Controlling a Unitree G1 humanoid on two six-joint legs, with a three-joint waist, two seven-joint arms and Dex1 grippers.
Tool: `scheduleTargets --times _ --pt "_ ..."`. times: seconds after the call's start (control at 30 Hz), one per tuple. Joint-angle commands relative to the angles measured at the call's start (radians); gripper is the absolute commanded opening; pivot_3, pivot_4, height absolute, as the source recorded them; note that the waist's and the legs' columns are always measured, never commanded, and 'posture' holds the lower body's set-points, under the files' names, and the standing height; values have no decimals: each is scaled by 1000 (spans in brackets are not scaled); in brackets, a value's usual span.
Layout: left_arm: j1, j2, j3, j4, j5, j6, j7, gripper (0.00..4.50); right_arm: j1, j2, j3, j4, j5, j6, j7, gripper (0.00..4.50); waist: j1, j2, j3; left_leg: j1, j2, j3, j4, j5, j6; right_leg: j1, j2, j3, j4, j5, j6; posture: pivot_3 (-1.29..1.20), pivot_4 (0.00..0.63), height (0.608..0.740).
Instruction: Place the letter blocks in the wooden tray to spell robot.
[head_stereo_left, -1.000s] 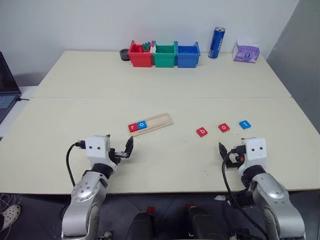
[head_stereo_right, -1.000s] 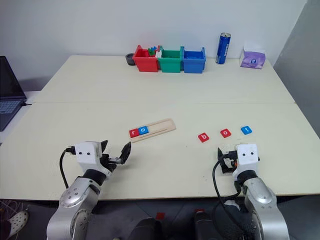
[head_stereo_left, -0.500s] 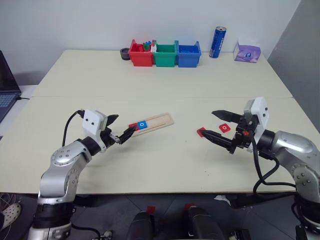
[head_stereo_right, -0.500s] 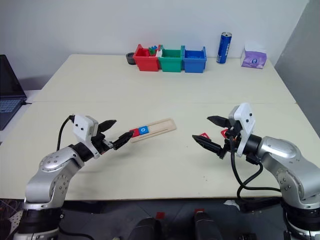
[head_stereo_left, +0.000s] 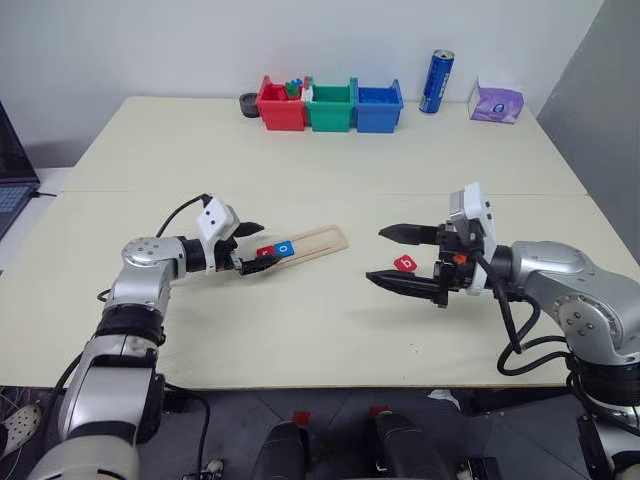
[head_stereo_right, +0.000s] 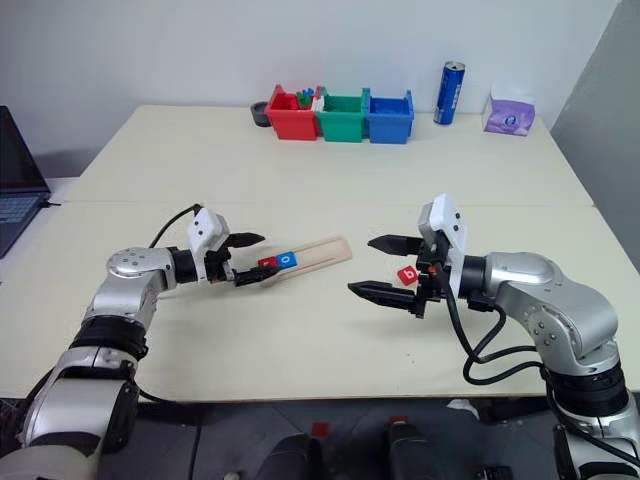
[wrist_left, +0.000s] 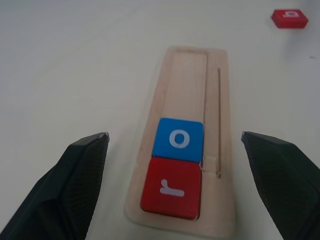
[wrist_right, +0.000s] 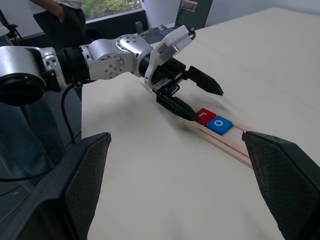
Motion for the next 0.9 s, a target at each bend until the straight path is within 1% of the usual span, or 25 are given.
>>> scheduleTargets --times 0.03,0.13,0.27,0.7,0.8,0.87,0.9 --pt "-65 -11 -7 104 37 -67 -36 4500 -9 -2 -12 -27 9 -11 -11 4470 1 0 0 0 0 -1 0 0 0 0 0 -1 0 0 0 0 150 740" --pt "-112 -26 -13 195 71 -100 -44 4500 -11 -2 -15 -34 15 -2 -24 4470 1 0 0 -1 0 -3 1 0 0 0 0 -3 0 0 0 0 150 740" --pt "-144 -41 -12 257 105 -133 -46 4500 -16 -3 -19 -39 25 6 -37 4470 1 0 0 -1 0 -4 1 0 0 0 0 -4 1 0 0 0 150 740" --pt "-160 -61 -22 325 177 -152 -67 4500 -17 -5 -24 -59 45 17 -73 4470 0 0 0 -1 0 -9 1 0 0 2 0 -9 2 0 0 0 150 740" --pt "-163 -60 -18 332 185 -155 -62 3896 -15 -6 -23 -60 45 16 -75 4500 0 0 0 -1 0 -11 1 0 0 2 0 -12 2 0 -1 0 150 740" --pt "-167 -57 -17 338 189 -155 -59 3389 -17 -2 -22 -56 43 16 -80 4500 0 0 0 -1 0 -11 1 0 0 3 0 -12 2 0 -1 0 150 740" --pt "-167 -56 -17 339 191 -157 -58 3383 -17 -1 -21 -56 42 15 -81 4500 0 0 0 -1 0 -11 1 0 0 3 0 -12 2 0 -1 0 150 740"
